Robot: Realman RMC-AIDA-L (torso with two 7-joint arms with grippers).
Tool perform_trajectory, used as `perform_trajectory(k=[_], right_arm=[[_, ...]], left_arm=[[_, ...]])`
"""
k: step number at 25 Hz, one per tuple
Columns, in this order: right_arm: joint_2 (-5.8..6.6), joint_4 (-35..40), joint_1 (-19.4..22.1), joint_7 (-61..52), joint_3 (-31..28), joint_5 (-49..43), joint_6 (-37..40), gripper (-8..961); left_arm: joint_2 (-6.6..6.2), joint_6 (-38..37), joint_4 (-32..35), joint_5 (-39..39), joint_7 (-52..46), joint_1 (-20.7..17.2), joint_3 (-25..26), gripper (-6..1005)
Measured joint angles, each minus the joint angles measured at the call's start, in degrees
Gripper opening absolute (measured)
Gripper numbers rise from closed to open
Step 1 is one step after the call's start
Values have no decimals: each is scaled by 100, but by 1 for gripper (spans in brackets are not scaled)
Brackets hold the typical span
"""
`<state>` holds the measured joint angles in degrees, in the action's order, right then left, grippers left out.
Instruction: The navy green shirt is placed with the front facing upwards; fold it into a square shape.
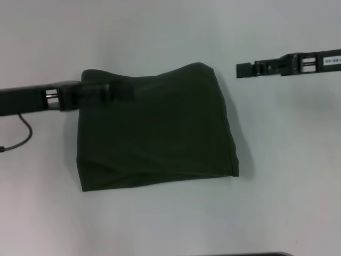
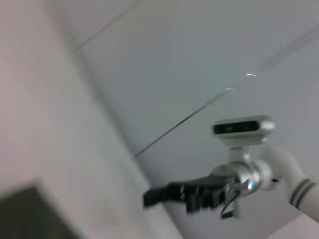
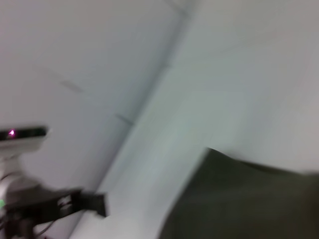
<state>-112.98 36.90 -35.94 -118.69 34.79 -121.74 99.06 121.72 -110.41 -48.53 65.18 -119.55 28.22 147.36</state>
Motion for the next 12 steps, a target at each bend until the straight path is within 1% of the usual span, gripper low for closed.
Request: perform_trajectory(k=[1,2,3,4,5,6,7,8,10,12], right_arm=[[-97,61,78,523,-10,156,32,836],[-211,139,169,1121,-15,304,52,836],[-364,244,304,1944,-19,457,53,836],[-520,341,457,2819,-9,606,52,836],[-631,391,587,3553,16,722,48,836],[-712,332,708,4305,103,851,48,836],[-728,140,779,4923,236,984,49,836],[-718,-99,845,5485,379,1089,56,836],[-686,-413,911,6051,540,1108,60,836],[-687,-596,1018,6410,601,1063,98,836]], left_arm=[[51,-19,41,132,862,-68,0,904],[84,-35,64,211,1466,-125,-2,915],[107,-26,105,290,2397,-276,3,926],[106,-19,112,297,2514,-300,8,937],[103,-8,131,307,2744,-359,23,948],[78,18,174,322,3133,-466,41,948],[53,30,220,327,3398,-559,69,948],[24,29,289,339,3658,-671,100,948],[-46,13,489,358,4122,-937,137,948],[-86,-6,692,354,4517,-1175,137,948]])
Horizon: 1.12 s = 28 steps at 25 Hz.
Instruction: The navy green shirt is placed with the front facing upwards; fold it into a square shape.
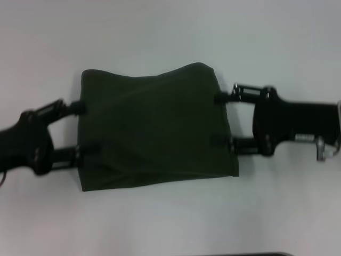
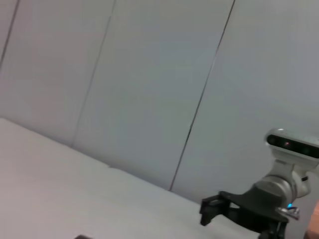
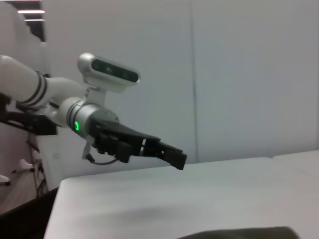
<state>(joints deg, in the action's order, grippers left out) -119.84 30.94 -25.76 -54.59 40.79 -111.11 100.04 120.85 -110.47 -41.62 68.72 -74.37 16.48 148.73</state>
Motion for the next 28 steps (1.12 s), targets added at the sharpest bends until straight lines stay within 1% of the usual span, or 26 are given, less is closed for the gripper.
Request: perform_trajectory(k=[2,5,7,10,12,14,19,28], right_arm=[[-9,-193,132,416,-3,3,115,837],[-3,-467,269,856,-40,71,325,837],[3,-603,316,947,-25,70,362,836],[3,-788,355,967,0,49,254,836],[3,-874,376,970,46,40,200,837],[6,-951,388,969,163,34,190,837],[10,-1088,404,982,399,30,180,837],[6,-1167,414,979,440,27,175,837]], left_arm=[[-3,-31,173,-3,404,-245,5,948],[43,-87,304,9,890,-511,50,948],[64,-103,400,-18,1162,-623,57,948],[35,-79,624,-96,1418,-680,24,948],[13,-74,742,-199,1473,-678,10,948],[3,-79,812,-465,1480,-637,-9,948],[-32,-163,1012,-987,1472,-437,-70,948],[-19,-101,1091,-1025,1465,-204,-32,948]])
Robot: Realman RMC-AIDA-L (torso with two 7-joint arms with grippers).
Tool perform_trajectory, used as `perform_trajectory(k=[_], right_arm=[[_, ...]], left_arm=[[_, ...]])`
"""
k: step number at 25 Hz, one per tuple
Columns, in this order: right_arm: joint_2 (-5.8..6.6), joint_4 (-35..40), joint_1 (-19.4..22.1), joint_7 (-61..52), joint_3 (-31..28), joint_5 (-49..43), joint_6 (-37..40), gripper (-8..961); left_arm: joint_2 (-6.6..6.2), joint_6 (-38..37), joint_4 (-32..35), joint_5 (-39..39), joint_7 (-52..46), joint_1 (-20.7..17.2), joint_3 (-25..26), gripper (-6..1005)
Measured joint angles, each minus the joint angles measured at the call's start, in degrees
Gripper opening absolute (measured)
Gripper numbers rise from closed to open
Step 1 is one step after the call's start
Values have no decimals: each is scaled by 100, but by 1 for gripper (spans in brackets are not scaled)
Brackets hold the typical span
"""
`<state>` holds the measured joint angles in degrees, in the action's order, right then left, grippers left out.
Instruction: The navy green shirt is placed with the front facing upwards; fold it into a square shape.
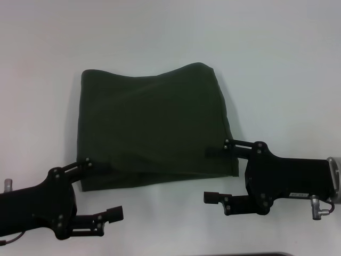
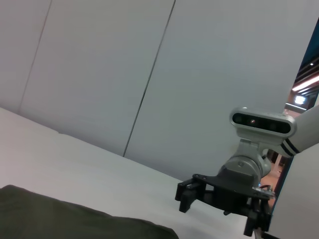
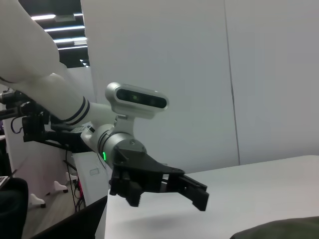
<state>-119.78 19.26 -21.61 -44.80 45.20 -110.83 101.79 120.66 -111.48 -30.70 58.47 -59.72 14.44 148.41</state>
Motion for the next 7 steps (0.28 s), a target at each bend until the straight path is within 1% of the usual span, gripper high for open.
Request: perform_trajectory(k=[7], right_arm=[[-1,-9,28,9,0,0,-6,837]], left_arm=[[29,86,4,45,-14,112,31,948]])
